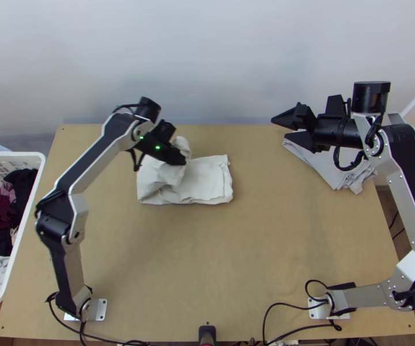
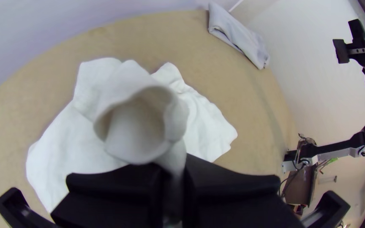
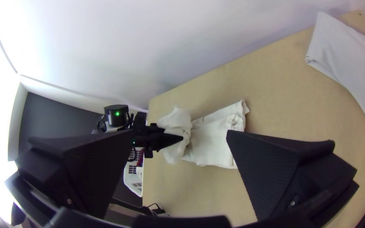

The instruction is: Fold the t-shirt

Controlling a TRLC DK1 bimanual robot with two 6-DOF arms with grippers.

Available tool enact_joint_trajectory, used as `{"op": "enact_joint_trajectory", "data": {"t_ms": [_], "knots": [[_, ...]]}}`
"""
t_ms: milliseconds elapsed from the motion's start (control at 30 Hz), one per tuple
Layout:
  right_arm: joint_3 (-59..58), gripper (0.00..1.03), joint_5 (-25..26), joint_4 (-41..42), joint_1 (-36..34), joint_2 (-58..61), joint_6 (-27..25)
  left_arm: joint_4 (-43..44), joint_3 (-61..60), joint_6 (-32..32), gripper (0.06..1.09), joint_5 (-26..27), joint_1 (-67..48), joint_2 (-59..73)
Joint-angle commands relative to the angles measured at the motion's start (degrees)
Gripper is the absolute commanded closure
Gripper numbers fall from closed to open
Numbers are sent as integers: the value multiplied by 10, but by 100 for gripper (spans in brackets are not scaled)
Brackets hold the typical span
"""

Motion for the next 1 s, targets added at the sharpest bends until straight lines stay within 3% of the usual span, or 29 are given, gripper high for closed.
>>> {"op": "enact_joint_trajectory", "data": {"t_ms": [0, 500, 533, 567, 633, 800, 967], "knots": [[6, 4, -4, 7, 4, 8, 2, -9, 46, -16, 105, 0, -25, 33], [-8, 4, -4, 7, 5, 28, -6, -14, 150, -41, 104, -40, -123, 144], [-15, 4, -4, 7, 7, 28, -8, 1, 151, -50, 97, -44, -129, 151], [-23, 4, -3, 8, 9, 29, -14, 15, 154, -55, 76, -44, -136, 156], [-44, 4, -3, 11, 14, 34, -22, 46, 156, -66, 7, -43, -147, 163], [-110, 4, 4, 38, 23, 49, -36, 157, 155, -121, 10, -43, -153, 135], [-150, 4, 9, 80, 38, 77, -36, 200, 155, -154, 10, -33, -133, 89]]}}
